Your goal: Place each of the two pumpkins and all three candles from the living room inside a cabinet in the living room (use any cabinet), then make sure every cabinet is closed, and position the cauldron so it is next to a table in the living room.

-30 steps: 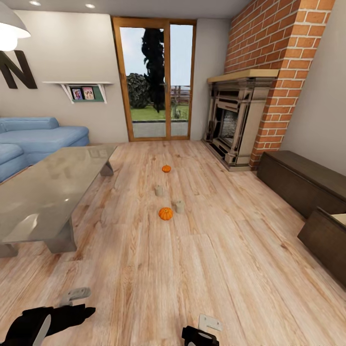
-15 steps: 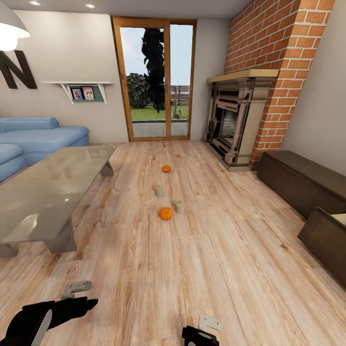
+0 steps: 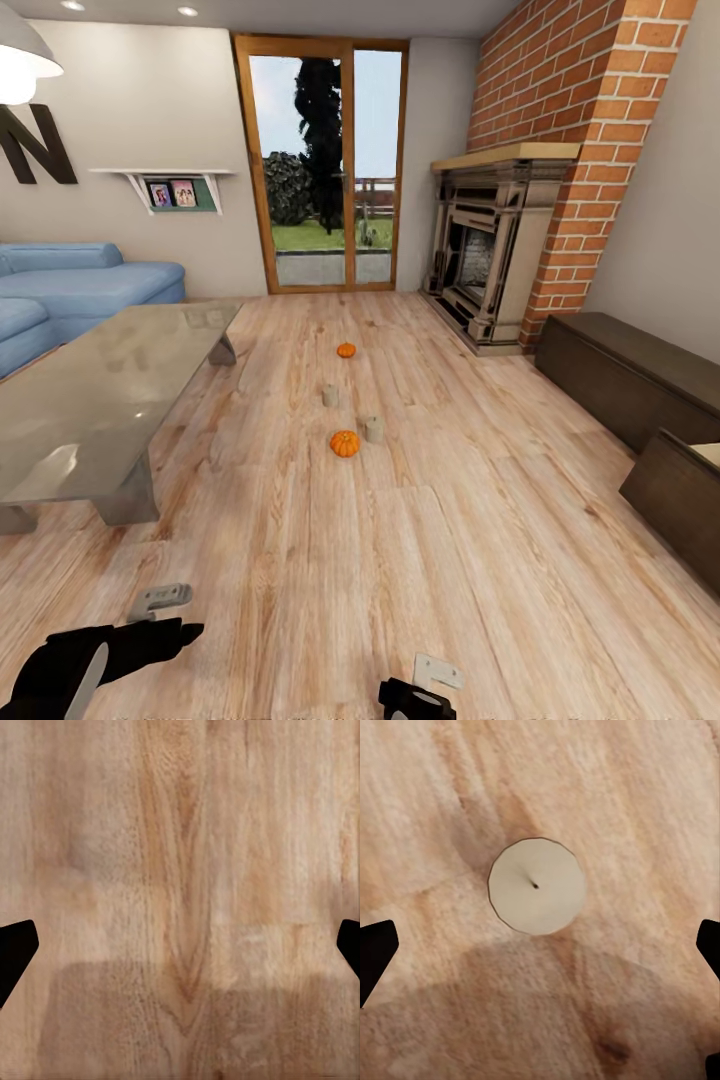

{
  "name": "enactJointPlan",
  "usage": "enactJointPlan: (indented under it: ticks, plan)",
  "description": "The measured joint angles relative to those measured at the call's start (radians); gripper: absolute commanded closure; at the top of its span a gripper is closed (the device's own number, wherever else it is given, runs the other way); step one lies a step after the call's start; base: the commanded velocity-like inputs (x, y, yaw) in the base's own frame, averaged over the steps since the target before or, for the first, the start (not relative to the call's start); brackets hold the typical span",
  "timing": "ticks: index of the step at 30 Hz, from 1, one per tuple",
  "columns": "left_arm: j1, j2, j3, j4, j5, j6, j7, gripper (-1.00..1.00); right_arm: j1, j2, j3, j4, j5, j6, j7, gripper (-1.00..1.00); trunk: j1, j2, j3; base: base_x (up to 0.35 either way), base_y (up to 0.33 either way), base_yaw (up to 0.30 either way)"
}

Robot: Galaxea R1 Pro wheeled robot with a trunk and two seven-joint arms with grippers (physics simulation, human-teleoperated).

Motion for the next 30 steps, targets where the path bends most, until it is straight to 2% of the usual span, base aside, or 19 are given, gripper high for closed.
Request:
enactJointPlan:
  ticks: [13, 14, 15, 16, 17, 18, 20, 24, 27, 30]
  plan:
    - [0.000, 0.000, 0.001, -0.001, 0.000, 0.006, 0.000, -1.00, -0.007, 0.000, -0.004, 0.001, -0.007, 0.027, -0.012, -1.00, 0.050, -0.091, -0.041, 0.000, 0.000, 0.000]
    - [0.000, 0.000, 0.001, 0.000, -0.001, 0.006, 0.000, -1.00, -0.022, 0.000, -0.009, -0.004, -0.009, 0.079, -0.013, -1.00, 0.054, -0.098, -0.044, 0.000, 0.000, 0.000]
    - [0.000, 0.000, 0.002, 0.000, -0.001, 0.006, 0.001, -1.00, -0.061, 0.000, -0.021, -0.007, -0.006, 0.168, -0.014, -1.00, 0.057, -0.105, -0.047, 0.000, 0.000, 0.000]
    - [0.000, 0.000, 0.001, 0.000, 0.000, 0.005, 0.001, -1.00, -0.119, 0.000, -0.056, -0.009, -0.005, 0.255, -0.015, -1.00, 0.061, -0.112, -0.050, 0.000, 0.000, 0.000]
    - [0.000, 0.000, 0.001, 0.000, 0.000, 0.005, 0.001, -1.00, -0.163, 0.000, -0.095, -0.011, -0.004, 0.296, -0.020, -1.00, 0.065, -0.119, -0.053, 0.000, 0.000, 0.000]
    - [0.000, 0.000, 0.001, 0.000, 0.000, 0.005, 0.001, -1.00, -0.185, 0.000, -0.117, -0.011, -0.004, 0.321, -0.024, -1.00, 0.069, -0.126, -0.056, 0.000, 0.000, 0.000]
    - [0.000, 0.000, 0.001, 0.000, 0.000, 0.005, 0.001, -1.00, -0.218, 0.000, -0.144, -0.011, -0.004, 0.376, -0.031, -1.00, 0.077, -0.140, -0.063, 0.000, 0.000, 0.000]
    - [0.000, 0.000, 0.001, -0.001, 0.000, 0.005, 0.002, -1.00, -0.244, 0.000, -0.162, -0.003, -0.002, 0.445, -0.036, -1.00, 0.092, -0.168, -0.075, 0.000, 0.000, 0.000]
    - [0.000, 0.000, 0.001, -0.005, 0.001, 0.010, 0.002, -1.00, -0.247, 0.000, -0.163, 0.000, -0.001, 0.459, -0.037, -1.00, 0.104, -0.189, -0.085, 0.000, 0.000, 0.000]
    - [-0.009, 0.005, 0.002, -0.009, 0.002, 0.050, 0.002, -1.00, -0.246, 0.000, -0.159, 0.003, -0.001, 0.465, -0.037, -1.00, 0.115, -0.210, -0.094, 0.000, 0.000, 0.000]
